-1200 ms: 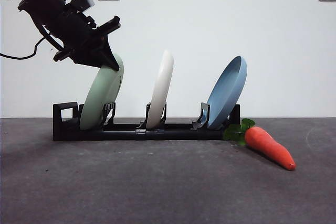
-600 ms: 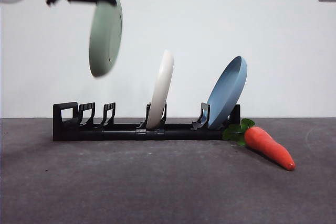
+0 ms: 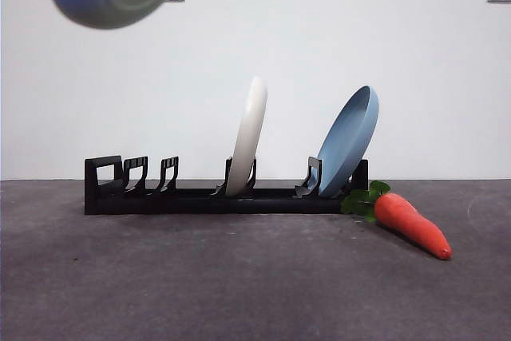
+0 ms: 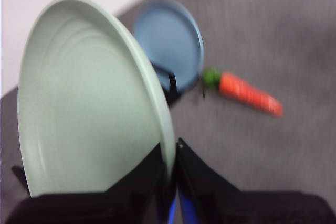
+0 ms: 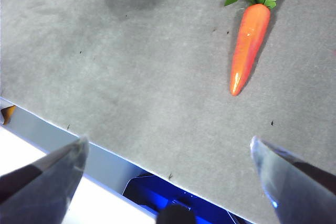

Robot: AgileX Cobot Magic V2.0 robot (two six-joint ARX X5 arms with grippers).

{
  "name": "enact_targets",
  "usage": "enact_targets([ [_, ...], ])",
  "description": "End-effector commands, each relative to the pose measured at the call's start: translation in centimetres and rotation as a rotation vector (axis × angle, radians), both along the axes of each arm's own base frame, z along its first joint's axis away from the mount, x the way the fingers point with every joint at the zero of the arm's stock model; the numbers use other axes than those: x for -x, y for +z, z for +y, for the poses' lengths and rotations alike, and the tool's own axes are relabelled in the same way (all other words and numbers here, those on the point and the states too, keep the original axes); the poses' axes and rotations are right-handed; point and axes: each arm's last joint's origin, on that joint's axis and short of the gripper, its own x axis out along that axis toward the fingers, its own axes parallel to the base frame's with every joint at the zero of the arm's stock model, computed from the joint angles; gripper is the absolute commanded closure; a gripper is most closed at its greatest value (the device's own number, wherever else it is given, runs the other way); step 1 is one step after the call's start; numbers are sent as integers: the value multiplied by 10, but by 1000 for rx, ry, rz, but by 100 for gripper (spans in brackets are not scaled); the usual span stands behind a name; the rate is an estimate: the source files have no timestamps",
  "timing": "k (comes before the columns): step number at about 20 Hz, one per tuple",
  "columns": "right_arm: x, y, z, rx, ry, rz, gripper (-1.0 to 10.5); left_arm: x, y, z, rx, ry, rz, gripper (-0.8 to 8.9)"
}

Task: Take the green plate from the plate rack,put the plate on the table,take the carrot from the table,put the carrot in the plate

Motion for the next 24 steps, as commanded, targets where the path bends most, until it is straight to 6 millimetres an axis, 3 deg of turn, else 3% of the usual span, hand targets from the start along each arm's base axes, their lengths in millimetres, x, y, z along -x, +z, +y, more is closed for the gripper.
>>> enact_targets([
  [1, 0, 1, 0, -5, -1, -4, 380, 8, -18, -24, -132, -62, -14, 819],
  [6, 0, 1, 0, -6, -1, -4, 380, 20, -95, -75, -401, -118, 34, 819],
  [12, 0, 1, 0, -6, -1, -4, 380, 10, -177, -117, -570, -164, 68, 819],
  [17, 0, 1, 0, -4, 1, -5, 380, -1, -217, -139, -628, -180, 95, 819],
  [24, -6, -1, 1, -2, 2, 15, 380, -7, -257, -150, -687, -187, 153, 817],
])
